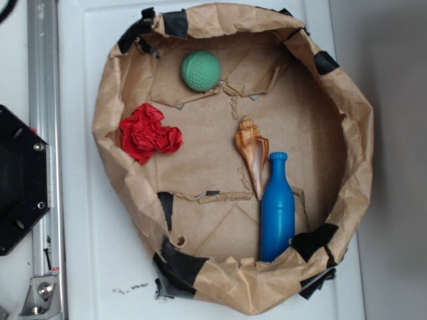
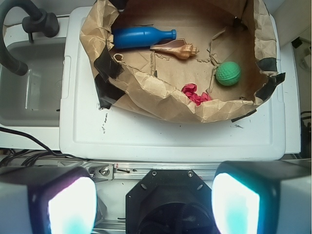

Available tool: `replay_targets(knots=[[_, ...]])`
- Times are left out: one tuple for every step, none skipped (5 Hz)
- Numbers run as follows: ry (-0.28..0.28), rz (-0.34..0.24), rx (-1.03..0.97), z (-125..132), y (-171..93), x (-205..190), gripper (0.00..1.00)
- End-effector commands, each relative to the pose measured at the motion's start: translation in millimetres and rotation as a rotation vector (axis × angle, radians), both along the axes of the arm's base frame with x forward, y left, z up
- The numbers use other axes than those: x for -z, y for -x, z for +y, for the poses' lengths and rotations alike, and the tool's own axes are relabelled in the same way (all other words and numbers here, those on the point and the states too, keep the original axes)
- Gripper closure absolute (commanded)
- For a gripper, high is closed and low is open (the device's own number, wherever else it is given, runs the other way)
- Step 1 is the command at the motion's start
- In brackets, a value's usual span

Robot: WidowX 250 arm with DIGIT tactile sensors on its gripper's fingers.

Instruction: Grab the blue bottle.

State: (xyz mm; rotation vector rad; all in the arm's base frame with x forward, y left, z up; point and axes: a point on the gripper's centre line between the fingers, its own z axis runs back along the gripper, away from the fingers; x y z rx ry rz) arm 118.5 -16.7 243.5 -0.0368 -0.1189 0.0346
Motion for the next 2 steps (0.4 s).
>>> replay_targets(knots=[[0.0, 0.0, 0.0, 0.0, 0.0, 0.0, 0.0], [-0.079, -0.126, 0.203, 1.5, -35.2, 23.9, 0.0]])
